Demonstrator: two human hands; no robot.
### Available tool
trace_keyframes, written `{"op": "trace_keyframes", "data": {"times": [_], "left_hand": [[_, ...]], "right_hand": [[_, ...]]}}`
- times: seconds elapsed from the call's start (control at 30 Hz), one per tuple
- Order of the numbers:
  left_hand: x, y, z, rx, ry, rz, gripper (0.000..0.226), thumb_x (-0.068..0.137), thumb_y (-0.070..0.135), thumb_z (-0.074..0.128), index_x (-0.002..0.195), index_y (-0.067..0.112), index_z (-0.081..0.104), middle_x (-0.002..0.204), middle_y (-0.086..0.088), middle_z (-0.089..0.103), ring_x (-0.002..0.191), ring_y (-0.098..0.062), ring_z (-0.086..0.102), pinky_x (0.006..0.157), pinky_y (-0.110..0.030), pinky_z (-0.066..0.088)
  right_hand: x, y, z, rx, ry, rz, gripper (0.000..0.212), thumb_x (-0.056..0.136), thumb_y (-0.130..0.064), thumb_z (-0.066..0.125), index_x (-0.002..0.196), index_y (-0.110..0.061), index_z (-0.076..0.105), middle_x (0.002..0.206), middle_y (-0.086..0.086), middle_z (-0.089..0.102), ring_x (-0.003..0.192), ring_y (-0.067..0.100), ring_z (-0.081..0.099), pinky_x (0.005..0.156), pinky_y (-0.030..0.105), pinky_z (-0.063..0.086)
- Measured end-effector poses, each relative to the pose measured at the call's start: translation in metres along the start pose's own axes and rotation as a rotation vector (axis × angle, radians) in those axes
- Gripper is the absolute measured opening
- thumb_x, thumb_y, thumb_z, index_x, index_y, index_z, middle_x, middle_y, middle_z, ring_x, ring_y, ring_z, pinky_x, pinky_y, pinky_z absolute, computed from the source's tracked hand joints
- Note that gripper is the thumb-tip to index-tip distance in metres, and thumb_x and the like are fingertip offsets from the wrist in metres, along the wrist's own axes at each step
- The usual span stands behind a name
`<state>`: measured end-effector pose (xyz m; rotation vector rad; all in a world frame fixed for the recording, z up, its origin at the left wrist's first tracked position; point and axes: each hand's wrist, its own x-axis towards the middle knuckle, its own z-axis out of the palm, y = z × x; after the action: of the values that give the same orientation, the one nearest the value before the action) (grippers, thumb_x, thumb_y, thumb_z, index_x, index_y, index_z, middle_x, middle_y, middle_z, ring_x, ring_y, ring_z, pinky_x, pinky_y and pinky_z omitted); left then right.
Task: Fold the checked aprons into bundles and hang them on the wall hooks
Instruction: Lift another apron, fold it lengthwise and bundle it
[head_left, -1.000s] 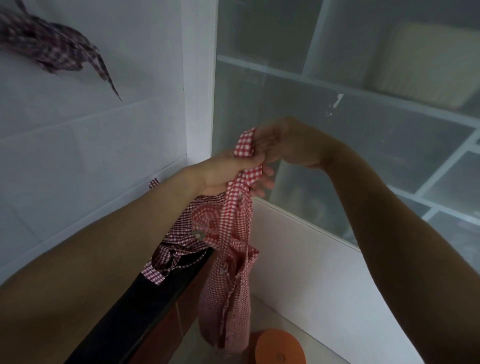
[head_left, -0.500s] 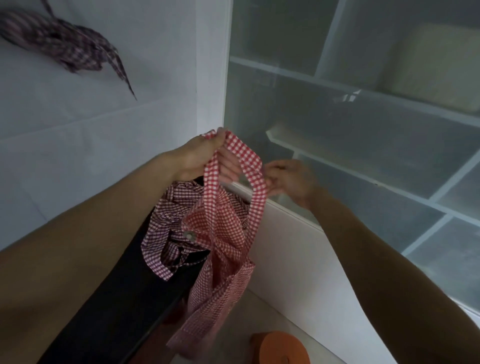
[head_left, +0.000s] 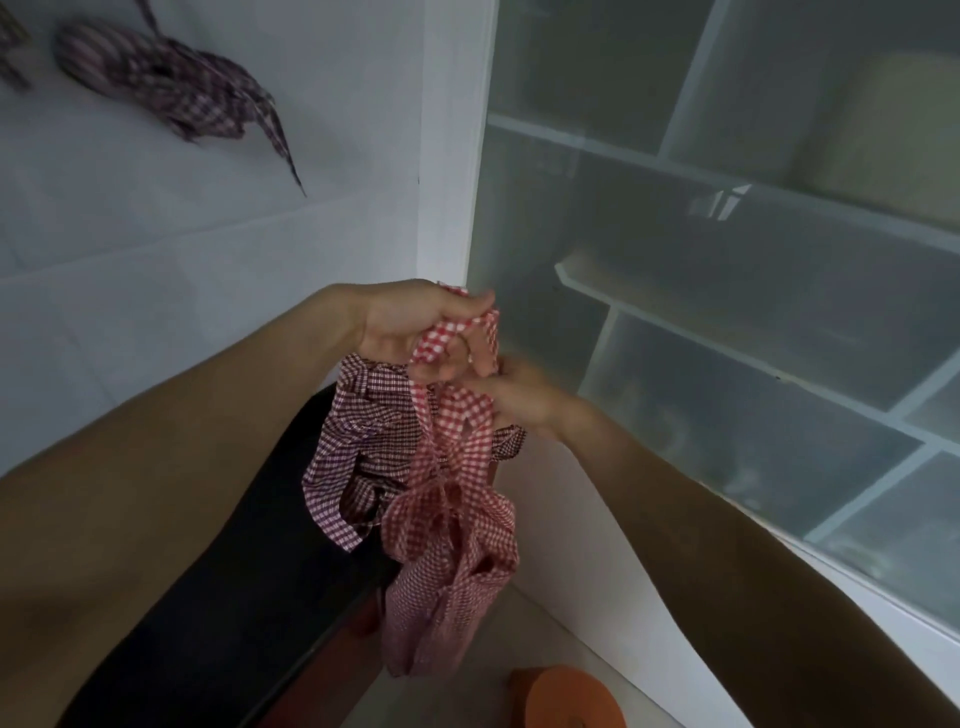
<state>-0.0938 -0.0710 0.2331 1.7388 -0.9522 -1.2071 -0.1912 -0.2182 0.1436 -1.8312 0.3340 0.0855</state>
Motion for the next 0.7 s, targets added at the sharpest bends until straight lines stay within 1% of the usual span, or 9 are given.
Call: {"op": "trace_keyframes", "data": {"times": [0.03, 0.1, 0.17, 0.23, 0.33, 0.4, 0.5, 0.6, 0.7], "left_hand": [[-0.002, -0.007, -0.007, -0.011, 0.049, -0.028, 0.064, 0.098, 0.053, 0.036, 0.085, 0.001, 0.071, 0.052, -0.006, 0.054, 0.04, -0.014, 0.042, 0.043, -0.022, 0.033], [-0.006, -0.025, -0.022, -0.094, 0.132, -0.055, 0.064, 0.101, 0.051, 0.035, 0.085, 0.001, 0.071, 0.051, -0.005, 0.053, 0.04, -0.011, 0.041, 0.039, -0.021, 0.031], [-0.008, -0.045, -0.033, -0.203, 0.183, -0.083, 0.061, 0.104, 0.046, 0.034, 0.09, 0.0, 0.072, 0.057, -0.005, 0.055, 0.042, -0.01, 0.041, 0.038, -0.019, 0.031], [-0.009, -0.058, -0.034, -0.301, 0.233, -0.112, 0.057, 0.105, 0.043, 0.035, 0.095, -0.002, 0.069, 0.065, -0.007, 0.059, 0.045, -0.01, 0.049, 0.04, -0.018, 0.038], [-0.004, -0.061, -0.03, -0.381, 0.329, -0.004, 0.056, 0.104, 0.046, 0.035, 0.106, -0.002, 0.064, 0.086, -0.015, 0.072, 0.073, -0.02, 0.071, 0.068, -0.027, 0.058], [-0.002, -0.056, -0.028, -0.363, 0.374, 0.127, 0.057, 0.102, 0.048, 0.034, 0.113, 0.0, 0.063, 0.099, -0.014, 0.075, 0.091, -0.023, 0.073, 0.082, -0.03, 0.056], [-0.005, -0.04, -0.029, -0.421, 0.482, 0.255, 0.05, 0.104, 0.046, 0.036, 0.103, 0.004, 0.063, 0.079, -0.007, 0.074, 0.063, -0.019, 0.068, 0.063, -0.03, 0.058], [-0.011, -0.024, -0.029, -0.336, 0.484, 0.303, 0.045, 0.104, 0.042, 0.039, 0.103, 0.006, 0.066, 0.072, -0.005, 0.073, 0.043, -0.013, 0.054, 0.046, -0.024, 0.05], [-0.013, -0.014, -0.022, -0.233, 0.4, 0.255, 0.044, 0.102, 0.042, 0.042, 0.111, 0.006, 0.065, 0.073, -0.009, 0.073, 0.038, -0.013, 0.05, 0.042, -0.022, 0.048]], "right_hand": [[-0.002, -0.004, -0.006, -0.016, 0.03, 0.01, 0.018, 0.094, -0.028, 0.067, 0.106, -0.015, 0.068, 0.109, 0.012, 0.073, 0.096, 0.025, 0.072, 0.088, 0.046, 0.059], [-0.006, -0.009, -0.03, -0.089, 0.066, 0.057, 0.025, 0.097, -0.027, 0.063, 0.109, -0.005, 0.069, 0.096, 0.016, 0.075, 0.081, 0.025, 0.073, 0.083, 0.044, 0.061], [-0.015, -0.021, -0.062, -0.409, 0.058, 0.109, 0.04, 0.096, -0.04, 0.062, 0.108, -0.002, 0.071, 0.084, 0.012, 0.074, 0.07, 0.021, 0.069, 0.074, 0.035, 0.058], [-0.024, -0.031, -0.082, -0.574, -0.01, 0.13, 0.043, 0.093, -0.047, 0.064, 0.092, -0.005, 0.075, 0.076, 0.007, 0.072, 0.063, 0.019, 0.065, 0.069, 0.032, 0.054], [-0.032, -0.049, -0.097, -0.389, 0.163, -0.012, 0.034, 0.091, -0.033, 0.07, 0.075, -0.002, 0.07, 0.056, 0.004, 0.062, 0.044, 0.01, 0.052, 0.054, 0.026, 0.043], [-0.033, -0.057, -0.102, -0.346, 0.338, -0.223, 0.027, 0.088, -0.023, 0.075, 0.076, 0.001, 0.07, 0.053, 0.004, 0.06, 0.038, 0.006, 0.048, 0.047, 0.022, 0.04], [-0.033, -0.064, -0.109, -0.68, 0.429, -0.394, 0.02, 0.075, -0.02, 0.087, 0.079, -0.007, 0.073, 0.063, 0.006, 0.066, 0.048, 0.008, 0.055, 0.048, 0.016, 0.041], [-0.034, -0.067, -0.121, -1.021, 0.589, -0.416, 0.019, 0.077, -0.021, 0.082, 0.084, -0.006, 0.072, 0.078, 0.013, 0.071, 0.075, 0.031, 0.068, 0.067, 0.03, 0.049], [-0.038, -0.079, -0.13, -0.89, 0.945, -0.308, 0.029, 0.082, -0.006, 0.055, 0.109, 0.001, 0.059, 0.101, 0.026, 0.067, 0.097, 0.044, 0.063, 0.082, 0.046, 0.051]]}}
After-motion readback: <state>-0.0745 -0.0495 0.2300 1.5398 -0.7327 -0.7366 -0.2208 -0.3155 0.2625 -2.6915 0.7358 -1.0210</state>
